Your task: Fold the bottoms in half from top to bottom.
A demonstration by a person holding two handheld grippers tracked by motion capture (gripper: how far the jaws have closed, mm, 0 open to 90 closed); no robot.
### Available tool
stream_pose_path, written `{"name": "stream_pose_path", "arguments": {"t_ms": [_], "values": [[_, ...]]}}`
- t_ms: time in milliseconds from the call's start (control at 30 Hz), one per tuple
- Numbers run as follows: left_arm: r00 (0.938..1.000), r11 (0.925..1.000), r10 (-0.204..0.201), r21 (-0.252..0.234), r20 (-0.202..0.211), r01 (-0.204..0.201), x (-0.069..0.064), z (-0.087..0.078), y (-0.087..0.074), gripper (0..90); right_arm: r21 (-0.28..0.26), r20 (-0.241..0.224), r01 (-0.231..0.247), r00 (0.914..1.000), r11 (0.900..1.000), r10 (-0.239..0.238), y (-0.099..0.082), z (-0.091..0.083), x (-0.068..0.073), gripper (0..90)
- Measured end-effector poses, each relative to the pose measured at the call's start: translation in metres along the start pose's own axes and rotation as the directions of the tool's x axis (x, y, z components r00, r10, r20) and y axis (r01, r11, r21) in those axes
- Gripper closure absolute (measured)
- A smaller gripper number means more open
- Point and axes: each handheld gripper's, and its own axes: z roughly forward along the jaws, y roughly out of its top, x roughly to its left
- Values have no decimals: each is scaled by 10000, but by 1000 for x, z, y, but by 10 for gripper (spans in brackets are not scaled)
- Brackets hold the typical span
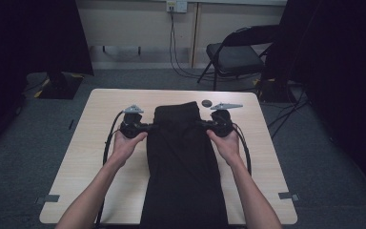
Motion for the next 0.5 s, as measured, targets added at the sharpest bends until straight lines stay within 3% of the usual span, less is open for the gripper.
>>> {"name": "stream_pose_path", "arguments": {"t_ms": [133, 233, 500], "values": [[9993, 9966, 329, -755, -196, -343, -3, -21, 31, 869, -827, 88, 472, 9989, 9955, -466, 33, -20, 12, 850], [9970, 9923, 670, -1015, -392, -707, -4, -37, 59, 869, -1188, 157, 738, 9972, 9902, -725, 59, -30, 17, 850], [9912, 9780, 1042, -1725, -821, -1171, -3, -65, 116, 868, -1932, 546, 1359, 9903, 9717, -1277, 127, -50, 28, 851]]}}
